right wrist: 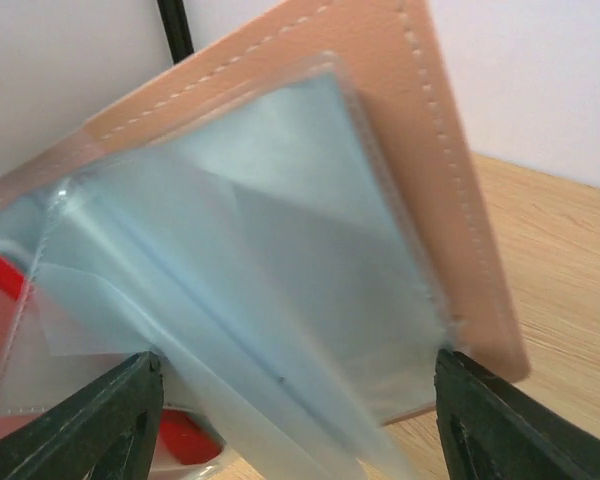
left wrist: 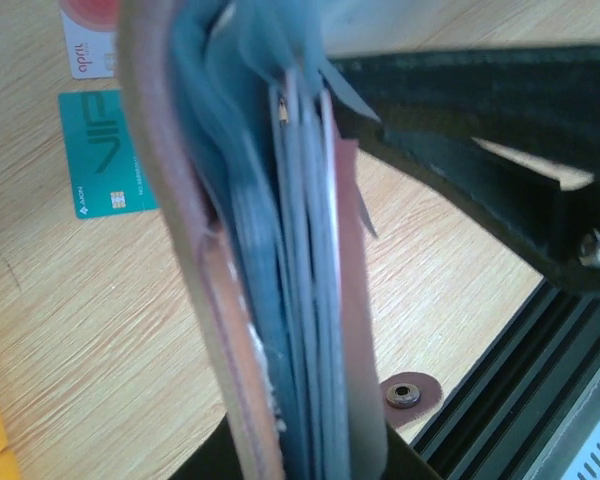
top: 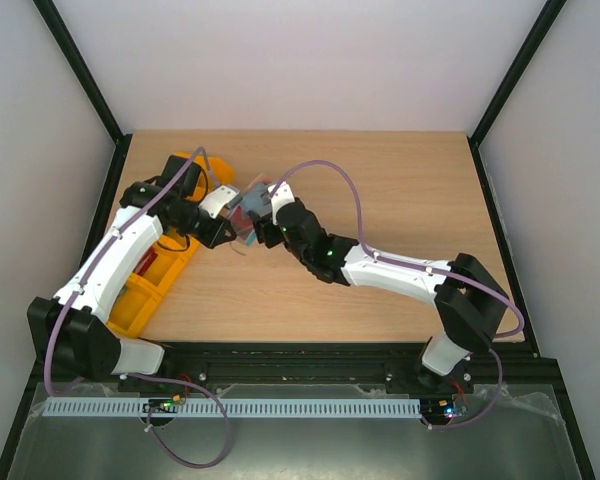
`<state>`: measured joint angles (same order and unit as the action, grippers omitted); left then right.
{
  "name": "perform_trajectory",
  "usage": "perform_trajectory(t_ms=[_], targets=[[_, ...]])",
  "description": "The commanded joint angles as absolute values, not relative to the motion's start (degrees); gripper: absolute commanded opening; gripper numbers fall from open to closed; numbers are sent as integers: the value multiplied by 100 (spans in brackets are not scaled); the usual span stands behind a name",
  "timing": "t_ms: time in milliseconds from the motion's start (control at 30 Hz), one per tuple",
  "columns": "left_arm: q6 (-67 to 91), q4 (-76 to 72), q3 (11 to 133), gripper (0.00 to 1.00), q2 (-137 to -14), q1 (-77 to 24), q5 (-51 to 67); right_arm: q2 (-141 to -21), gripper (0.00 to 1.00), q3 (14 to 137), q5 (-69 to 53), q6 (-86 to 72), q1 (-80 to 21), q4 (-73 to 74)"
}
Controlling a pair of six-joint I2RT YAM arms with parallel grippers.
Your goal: Take the credit cards out of the card holder
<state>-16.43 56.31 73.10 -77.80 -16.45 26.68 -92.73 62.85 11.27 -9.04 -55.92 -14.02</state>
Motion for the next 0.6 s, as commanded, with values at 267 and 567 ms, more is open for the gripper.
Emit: perform_trajectory(t_ms=[267,567], targets=[[-1930,5784,6958,2,-7676,-1968,3299,-8630,74,5793,-390,-1744,-4807,-1631],[-1015,5293,6834,2,-8223,-1970,3931,-8443,74,5509,-832,-1925,-4530,-984]])
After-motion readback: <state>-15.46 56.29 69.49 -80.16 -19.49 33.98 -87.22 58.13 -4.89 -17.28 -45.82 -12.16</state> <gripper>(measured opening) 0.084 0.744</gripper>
